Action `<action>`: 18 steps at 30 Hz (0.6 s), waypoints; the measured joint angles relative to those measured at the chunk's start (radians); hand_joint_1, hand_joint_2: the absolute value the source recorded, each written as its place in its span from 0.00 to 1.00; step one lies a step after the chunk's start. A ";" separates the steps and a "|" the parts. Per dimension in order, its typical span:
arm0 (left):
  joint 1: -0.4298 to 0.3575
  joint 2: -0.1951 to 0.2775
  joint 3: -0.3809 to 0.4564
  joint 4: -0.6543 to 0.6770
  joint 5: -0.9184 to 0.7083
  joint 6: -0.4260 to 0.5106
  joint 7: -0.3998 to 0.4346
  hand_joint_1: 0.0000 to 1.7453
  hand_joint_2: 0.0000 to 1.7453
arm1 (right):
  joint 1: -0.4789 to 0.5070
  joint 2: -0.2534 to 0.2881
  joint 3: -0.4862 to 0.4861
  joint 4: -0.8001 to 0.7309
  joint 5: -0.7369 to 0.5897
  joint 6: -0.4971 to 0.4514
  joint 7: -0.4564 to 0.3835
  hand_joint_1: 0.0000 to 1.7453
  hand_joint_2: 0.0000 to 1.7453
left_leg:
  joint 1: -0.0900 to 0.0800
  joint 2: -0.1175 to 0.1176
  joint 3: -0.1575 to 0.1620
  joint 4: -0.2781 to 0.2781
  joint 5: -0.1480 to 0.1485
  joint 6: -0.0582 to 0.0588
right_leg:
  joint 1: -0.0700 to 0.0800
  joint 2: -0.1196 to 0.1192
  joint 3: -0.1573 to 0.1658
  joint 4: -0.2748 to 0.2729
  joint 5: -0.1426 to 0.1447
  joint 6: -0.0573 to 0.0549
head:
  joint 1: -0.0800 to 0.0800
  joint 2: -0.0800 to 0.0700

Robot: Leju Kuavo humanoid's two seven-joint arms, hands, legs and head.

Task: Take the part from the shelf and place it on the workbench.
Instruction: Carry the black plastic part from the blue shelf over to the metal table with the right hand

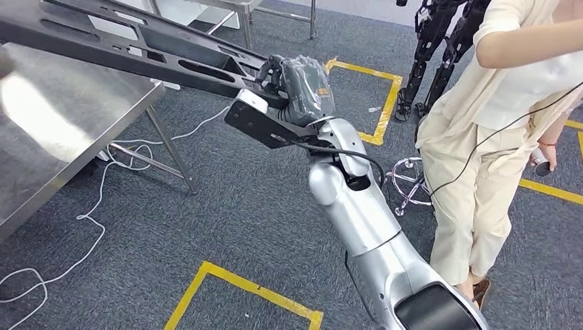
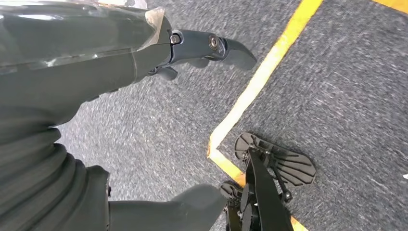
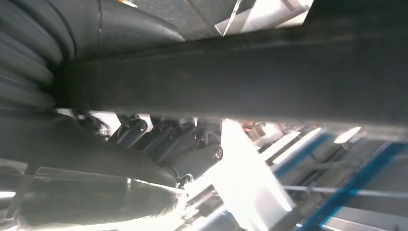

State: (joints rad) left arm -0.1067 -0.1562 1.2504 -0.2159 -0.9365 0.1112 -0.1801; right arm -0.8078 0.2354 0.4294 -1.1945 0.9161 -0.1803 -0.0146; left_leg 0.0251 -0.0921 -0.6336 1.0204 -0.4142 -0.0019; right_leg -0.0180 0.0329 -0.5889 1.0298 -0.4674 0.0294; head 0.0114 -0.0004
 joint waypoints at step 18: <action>-0.005 0.005 0.000 0.000 0.006 0.005 0.000 0.00 1.00 | -0.006 -0.004 0.001 -0.012 0.000 0.003 -0.004 1.00 1.00 | -0.013 0.108 0.014 -0.004 -0.011 0.032 | 0.030 -0.101 -0.001 0.025 -0.030 -0.024 | -0.006 0.000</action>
State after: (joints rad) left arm -0.1119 -0.1509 1.2505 -0.2159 -0.9309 0.1164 -0.1801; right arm -0.8136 0.2316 0.4304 -1.2063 0.9166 -0.1778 -0.0183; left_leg 0.0119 0.0157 -0.6193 1.0169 -0.4249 0.0302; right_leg 0.0117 -0.0686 -0.5902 1.0543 -0.4972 0.0055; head 0.0059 -0.0002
